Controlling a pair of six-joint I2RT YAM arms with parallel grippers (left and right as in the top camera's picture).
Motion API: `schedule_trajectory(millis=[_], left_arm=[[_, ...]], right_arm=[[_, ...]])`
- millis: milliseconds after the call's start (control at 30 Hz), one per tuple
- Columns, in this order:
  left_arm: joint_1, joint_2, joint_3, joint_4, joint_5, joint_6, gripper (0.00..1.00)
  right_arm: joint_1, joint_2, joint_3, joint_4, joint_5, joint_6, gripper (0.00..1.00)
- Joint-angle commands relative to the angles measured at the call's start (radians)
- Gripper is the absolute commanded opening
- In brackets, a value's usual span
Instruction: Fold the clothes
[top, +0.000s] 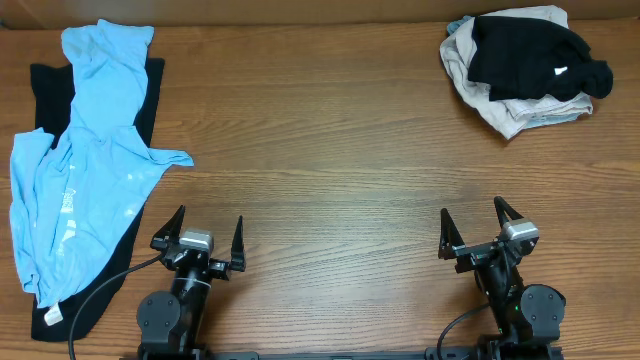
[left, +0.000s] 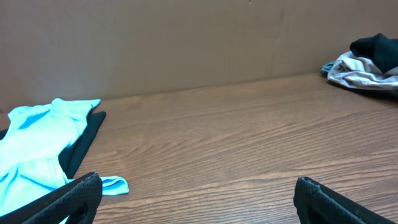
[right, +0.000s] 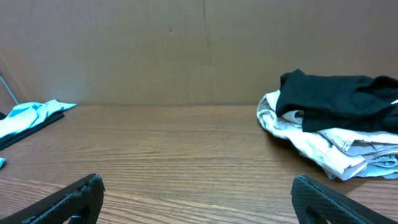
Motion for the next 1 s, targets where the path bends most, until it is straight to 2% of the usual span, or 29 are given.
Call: schedule_trajectory(millis=[0, 967], left_arm=[[0.008, 0.000, -0.003, -0.003, -0.014, -0.013, 1.00], [0.008, 0.000, -0.003, -0.003, -0.014, -0.013, 1.00]], right_arm=[[0.005, -0.010, -0.011, 0.006, 0.010, 0.000, 1.00], [0.005, -0.010, -0.010, 0.017, 0.010, 0.000, 1.00]])
